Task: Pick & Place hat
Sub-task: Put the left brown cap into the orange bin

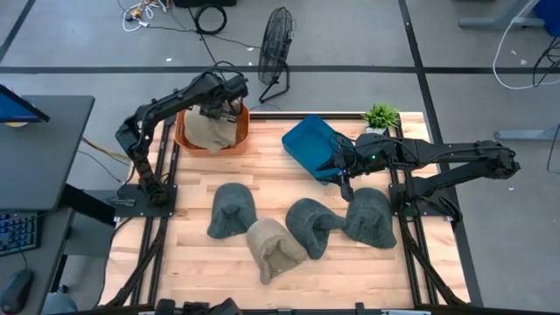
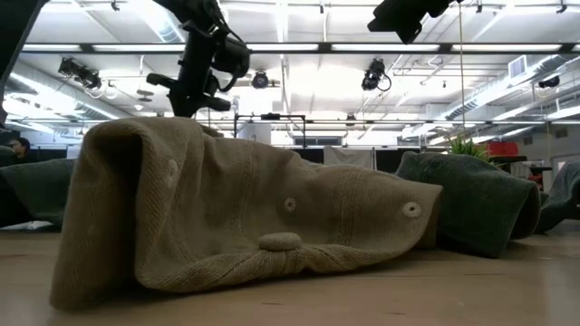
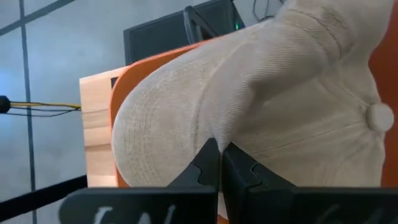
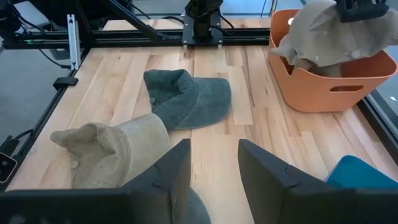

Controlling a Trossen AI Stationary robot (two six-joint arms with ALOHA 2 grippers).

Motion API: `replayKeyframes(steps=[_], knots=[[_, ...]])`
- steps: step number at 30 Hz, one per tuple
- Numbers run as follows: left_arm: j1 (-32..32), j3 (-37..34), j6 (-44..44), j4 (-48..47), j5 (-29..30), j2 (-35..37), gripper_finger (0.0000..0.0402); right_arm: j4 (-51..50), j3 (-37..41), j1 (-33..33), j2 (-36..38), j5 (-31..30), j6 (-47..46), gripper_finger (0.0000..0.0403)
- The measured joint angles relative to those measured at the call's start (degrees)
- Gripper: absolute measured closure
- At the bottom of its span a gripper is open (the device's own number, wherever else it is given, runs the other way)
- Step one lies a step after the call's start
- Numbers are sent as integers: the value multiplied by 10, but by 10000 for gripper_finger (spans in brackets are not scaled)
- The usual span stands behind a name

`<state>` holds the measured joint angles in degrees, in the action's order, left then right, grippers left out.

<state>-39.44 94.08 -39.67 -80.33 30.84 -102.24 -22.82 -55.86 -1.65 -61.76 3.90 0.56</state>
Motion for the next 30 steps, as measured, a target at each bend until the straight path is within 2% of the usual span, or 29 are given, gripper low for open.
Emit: replayKeyframes(steps=[6, 16, 24, 30], knots=[[1, -12, 10, 0, -47, -13, 395, 0, 0, 0, 0, 0, 0, 266], [-12, -137, 21, 121, -64, -14, 396, 0, 0, 0, 0, 0, 0, 266], [-29, -211, 35, 242, -113, -13, 364, 0, 0, 0, 0, 0, 0, 266], [-35, -214, 59, 241, -117, -12, 328, 0, 0, 0, 0, 0, 0, 266]])
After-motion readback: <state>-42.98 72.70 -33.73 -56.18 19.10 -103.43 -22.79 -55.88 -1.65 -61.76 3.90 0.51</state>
